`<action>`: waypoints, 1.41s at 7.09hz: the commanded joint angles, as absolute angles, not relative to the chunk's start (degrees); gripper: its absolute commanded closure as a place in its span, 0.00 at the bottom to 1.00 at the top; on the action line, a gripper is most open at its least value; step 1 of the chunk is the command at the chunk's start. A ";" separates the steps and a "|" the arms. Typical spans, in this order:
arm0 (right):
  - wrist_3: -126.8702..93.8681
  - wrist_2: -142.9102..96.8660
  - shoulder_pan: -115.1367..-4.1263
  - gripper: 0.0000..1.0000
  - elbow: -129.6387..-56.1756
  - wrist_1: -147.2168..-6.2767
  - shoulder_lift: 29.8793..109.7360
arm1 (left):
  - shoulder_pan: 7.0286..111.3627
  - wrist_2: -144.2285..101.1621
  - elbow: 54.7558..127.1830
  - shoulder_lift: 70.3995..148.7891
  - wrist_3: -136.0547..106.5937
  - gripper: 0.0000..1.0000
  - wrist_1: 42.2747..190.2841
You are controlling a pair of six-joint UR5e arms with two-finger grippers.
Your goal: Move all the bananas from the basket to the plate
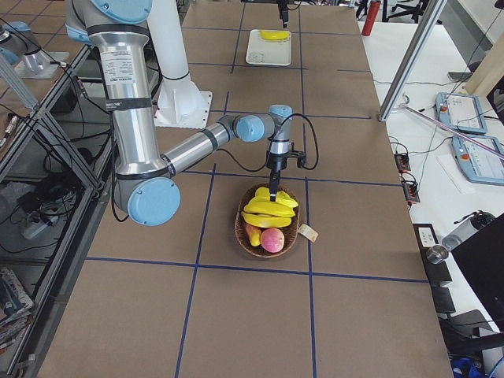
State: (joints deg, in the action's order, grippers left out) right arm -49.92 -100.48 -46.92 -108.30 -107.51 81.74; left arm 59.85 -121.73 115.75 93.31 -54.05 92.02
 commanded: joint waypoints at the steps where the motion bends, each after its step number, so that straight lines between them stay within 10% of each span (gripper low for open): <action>1: -49.83 -100.37 -47.11 0.21 -108.19 -107.58 81.74 | 59.85 -121.73 115.75 93.51 -54.05 0.00 92.02; 6: -49.75 -100.28 -47.11 0.26 -108.11 -108.11 81.83 | 59.85 -121.82 115.93 93.52 -54.05 0.00 92.02; 10: -49.48 -100.46 -47.72 0.80 -108.19 -108.19 81.74 | 59.85 -121.82 116.02 93.69 -54.05 0.00 92.02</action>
State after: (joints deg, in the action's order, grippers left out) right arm -49.59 -100.40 -47.31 -108.11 -108.20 81.75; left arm 59.85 -121.81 116.04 93.62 -54.05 92.02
